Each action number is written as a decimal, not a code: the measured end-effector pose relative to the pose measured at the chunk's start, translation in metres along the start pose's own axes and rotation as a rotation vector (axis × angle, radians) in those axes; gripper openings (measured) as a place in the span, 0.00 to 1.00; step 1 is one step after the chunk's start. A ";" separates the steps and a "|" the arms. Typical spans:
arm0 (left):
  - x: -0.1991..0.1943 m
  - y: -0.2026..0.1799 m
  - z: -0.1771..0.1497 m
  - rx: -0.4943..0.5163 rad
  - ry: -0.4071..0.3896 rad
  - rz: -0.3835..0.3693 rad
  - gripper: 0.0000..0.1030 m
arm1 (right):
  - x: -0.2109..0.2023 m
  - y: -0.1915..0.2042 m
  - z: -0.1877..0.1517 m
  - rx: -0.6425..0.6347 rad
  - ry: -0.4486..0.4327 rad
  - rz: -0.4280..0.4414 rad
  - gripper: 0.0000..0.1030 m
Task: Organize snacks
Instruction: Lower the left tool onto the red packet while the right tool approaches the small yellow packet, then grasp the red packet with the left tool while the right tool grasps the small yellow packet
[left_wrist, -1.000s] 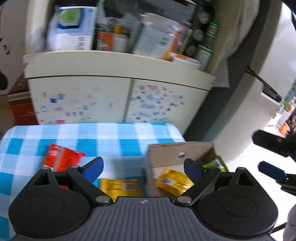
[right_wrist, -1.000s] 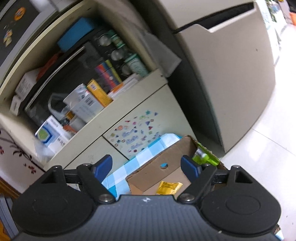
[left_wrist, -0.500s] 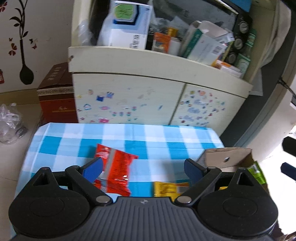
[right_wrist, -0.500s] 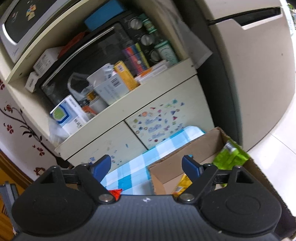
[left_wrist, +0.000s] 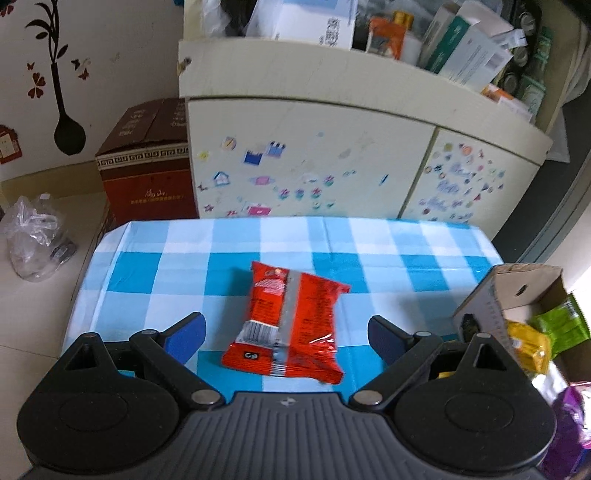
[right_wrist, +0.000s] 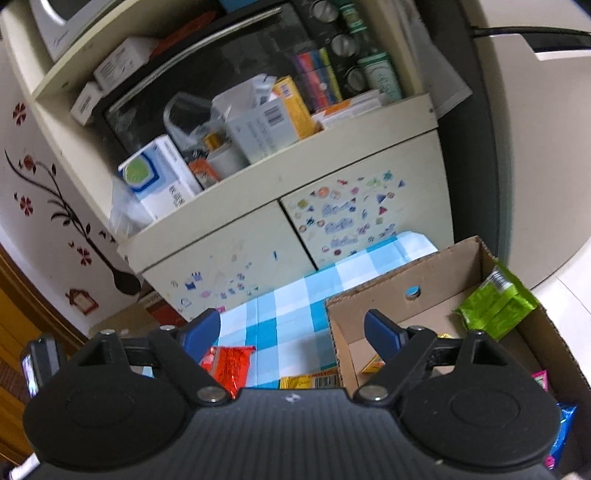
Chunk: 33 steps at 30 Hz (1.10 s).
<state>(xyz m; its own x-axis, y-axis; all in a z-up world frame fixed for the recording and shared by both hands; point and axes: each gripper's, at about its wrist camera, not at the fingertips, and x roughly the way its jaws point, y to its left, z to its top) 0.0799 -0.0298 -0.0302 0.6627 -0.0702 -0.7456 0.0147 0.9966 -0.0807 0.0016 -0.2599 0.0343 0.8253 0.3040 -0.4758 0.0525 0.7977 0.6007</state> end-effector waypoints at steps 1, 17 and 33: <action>0.003 0.001 -0.001 0.001 0.004 0.000 0.94 | 0.002 0.003 -0.002 -0.012 0.004 -0.001 0.83; 0.072 0.000 -0.003 0.022 0.062 -0.012 0.94 | 0.038 0.044 -0.052 -0.200 0.090 -0.024 0.83; 0.069 0.044 0.000 -0.068 0.116 0.094 0.79 | 0.087 0.062 -0.093 -0.279 0.119 -0.143 0.83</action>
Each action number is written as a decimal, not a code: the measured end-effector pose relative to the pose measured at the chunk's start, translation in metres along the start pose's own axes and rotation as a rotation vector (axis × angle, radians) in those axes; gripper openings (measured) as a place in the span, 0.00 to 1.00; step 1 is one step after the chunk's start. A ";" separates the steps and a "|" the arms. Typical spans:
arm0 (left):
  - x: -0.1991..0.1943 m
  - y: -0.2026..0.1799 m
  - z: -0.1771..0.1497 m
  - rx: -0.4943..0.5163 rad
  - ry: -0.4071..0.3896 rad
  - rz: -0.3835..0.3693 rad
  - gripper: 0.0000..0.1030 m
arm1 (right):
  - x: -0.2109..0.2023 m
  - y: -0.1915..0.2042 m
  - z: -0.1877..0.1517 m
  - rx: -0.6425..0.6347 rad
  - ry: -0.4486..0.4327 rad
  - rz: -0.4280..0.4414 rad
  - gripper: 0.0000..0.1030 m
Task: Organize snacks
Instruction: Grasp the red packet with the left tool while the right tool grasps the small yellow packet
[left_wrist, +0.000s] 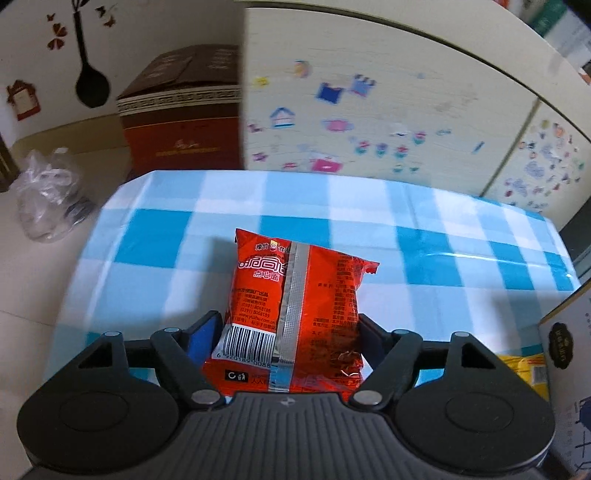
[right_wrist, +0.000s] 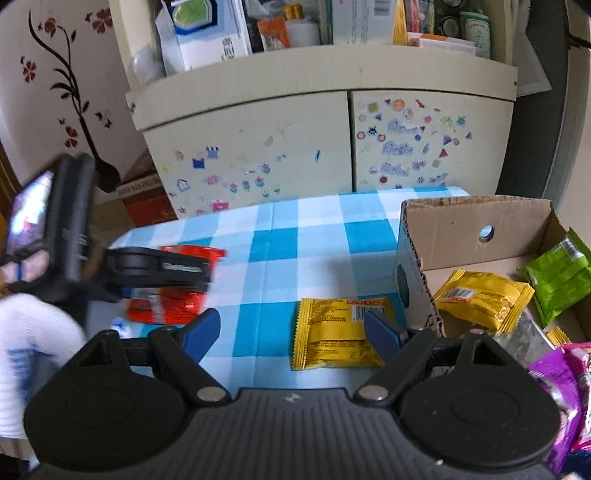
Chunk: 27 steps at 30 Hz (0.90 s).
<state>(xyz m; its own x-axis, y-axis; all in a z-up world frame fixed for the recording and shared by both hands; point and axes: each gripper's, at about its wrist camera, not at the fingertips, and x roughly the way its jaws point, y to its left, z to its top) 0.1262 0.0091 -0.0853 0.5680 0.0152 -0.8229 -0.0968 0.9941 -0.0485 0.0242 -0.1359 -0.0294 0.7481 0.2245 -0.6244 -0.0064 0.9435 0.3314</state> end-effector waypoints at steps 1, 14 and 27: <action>-0.001 0.003 -0.001 -0.001 0.003 0.008 0.79 | 0.003 0.001 -0.001 0.001 0.000 -0.011 0.83; -0.015 0.029 -0.015 -0.051 0.057 0.001 0.79 | 0.033 0.013 -0.010 -0.022 0.001 -0.150 0.90; -0.015 0.028 -0.017 -0.036 0.043 0.012 0.79 | 0.040 0.031 -0.015 -0.057 0.029 -0.214 0.95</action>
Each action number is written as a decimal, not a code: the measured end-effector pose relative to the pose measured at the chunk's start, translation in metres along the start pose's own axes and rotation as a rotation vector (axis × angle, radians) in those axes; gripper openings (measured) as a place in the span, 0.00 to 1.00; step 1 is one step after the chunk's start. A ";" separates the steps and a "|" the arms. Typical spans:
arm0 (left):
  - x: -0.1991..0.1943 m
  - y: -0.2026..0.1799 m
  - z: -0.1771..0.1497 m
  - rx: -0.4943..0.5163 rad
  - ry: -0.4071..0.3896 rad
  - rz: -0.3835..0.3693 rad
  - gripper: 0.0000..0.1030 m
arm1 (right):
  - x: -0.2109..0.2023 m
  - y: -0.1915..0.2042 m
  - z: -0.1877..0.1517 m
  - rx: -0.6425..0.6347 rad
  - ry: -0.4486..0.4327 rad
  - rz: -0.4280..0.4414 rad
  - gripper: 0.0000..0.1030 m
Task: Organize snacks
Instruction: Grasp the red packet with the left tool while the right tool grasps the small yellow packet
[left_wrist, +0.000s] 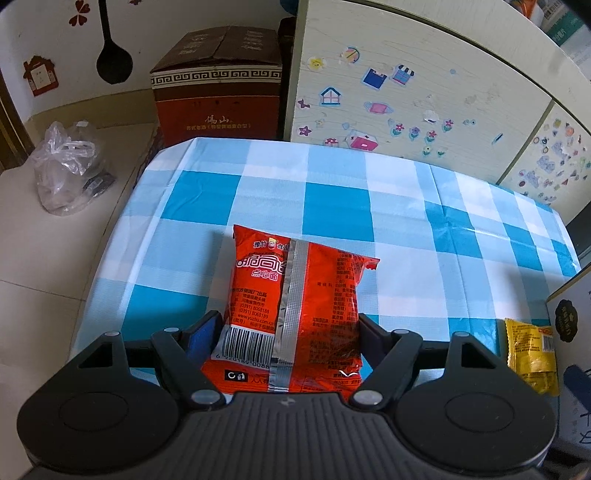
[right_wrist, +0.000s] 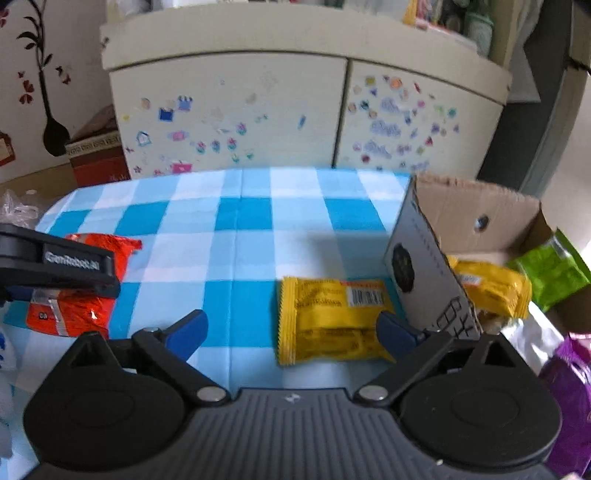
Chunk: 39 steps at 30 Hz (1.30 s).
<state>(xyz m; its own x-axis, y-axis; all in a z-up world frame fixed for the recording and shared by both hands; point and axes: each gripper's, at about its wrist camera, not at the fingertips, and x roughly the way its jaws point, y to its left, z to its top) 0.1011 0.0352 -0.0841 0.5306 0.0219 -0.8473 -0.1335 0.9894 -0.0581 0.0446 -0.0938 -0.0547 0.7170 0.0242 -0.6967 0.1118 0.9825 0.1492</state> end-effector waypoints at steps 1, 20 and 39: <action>0.000 0.000 0.000 0.004 -0.002 0.003 0.79 | 0.001 -0.002 0.001 0.016 0.002 -0.014 0.95; 0.002 -0.001 -0.003 0.006 -0.012 0.051 0.81 | 0.030 -0.002 0.005 0.088 0.076 0.055 1.00; -0.005 0.041 -0.004 -0.056 0.027 0.078 0.80 | 0.004 0.027 0.006 -0.198 -0.020 0.374 0.97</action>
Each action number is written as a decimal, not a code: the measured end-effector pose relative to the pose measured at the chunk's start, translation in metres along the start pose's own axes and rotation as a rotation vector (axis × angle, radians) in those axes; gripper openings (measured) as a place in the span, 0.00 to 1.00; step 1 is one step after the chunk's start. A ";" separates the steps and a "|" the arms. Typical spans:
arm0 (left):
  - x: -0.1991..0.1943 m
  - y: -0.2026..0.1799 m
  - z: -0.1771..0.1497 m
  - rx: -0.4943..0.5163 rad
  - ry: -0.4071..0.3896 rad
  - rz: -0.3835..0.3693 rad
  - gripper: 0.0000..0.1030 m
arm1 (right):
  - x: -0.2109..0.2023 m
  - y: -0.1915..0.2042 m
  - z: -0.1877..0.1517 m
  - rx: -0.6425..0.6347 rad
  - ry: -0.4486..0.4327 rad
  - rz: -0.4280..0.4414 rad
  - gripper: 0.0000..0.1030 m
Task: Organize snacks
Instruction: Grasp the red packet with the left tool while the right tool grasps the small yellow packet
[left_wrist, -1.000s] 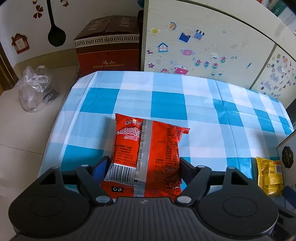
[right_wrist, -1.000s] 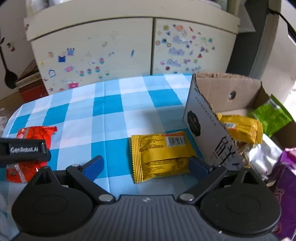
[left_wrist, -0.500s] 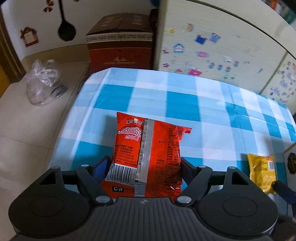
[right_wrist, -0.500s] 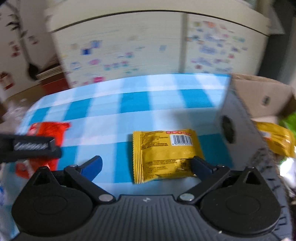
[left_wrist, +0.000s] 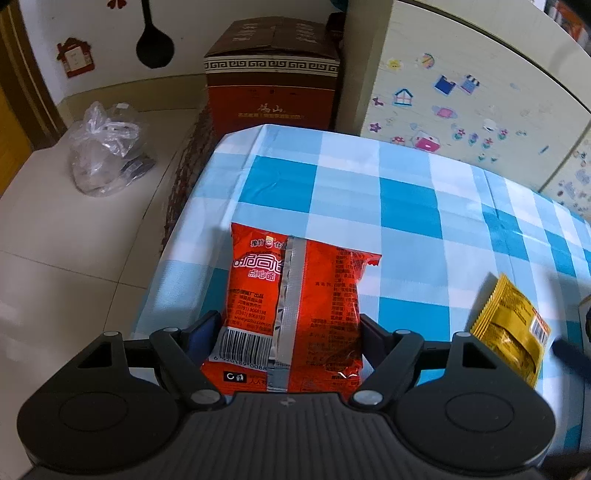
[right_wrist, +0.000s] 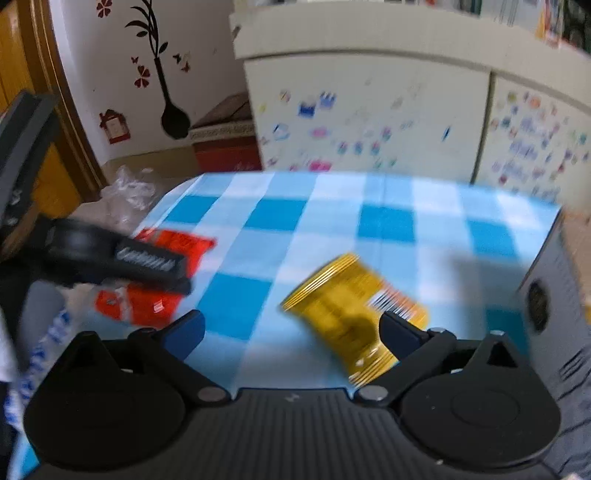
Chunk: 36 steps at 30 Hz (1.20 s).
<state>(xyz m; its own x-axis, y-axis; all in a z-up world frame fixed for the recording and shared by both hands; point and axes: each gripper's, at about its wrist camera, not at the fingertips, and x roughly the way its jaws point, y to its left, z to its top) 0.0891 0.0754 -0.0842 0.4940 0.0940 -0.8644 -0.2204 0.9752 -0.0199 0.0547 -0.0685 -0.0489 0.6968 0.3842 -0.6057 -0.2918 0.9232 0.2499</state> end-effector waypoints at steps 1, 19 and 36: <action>0.000 0.000 0.000 0.003 0.001 -0.004 0.80 | 0.002 -0.003 0.001 -0.023 -0.005 -0.023 0.97; 0.009 -0.009 -0.004 0.044 0.031 -0.006 1.00 | 0.036 -0.024 -0.005 -0.092 -0.016 -0.003 0.99; 0.007 -0.011 -0.004 0.042 0.032 0.002 0.97 | 0.028 -0.011 0.000 -0.144 0.021 0.011 0.73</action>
<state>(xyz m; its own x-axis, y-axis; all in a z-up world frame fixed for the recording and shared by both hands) 0.0913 0.0643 -0.0919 0.4667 0.0901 -0.8798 -0.1855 0.9826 0.0022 0.0768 -0.0678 -0.0686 0.6797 0.3925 -0.6197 -0.3911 0.9086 0.1465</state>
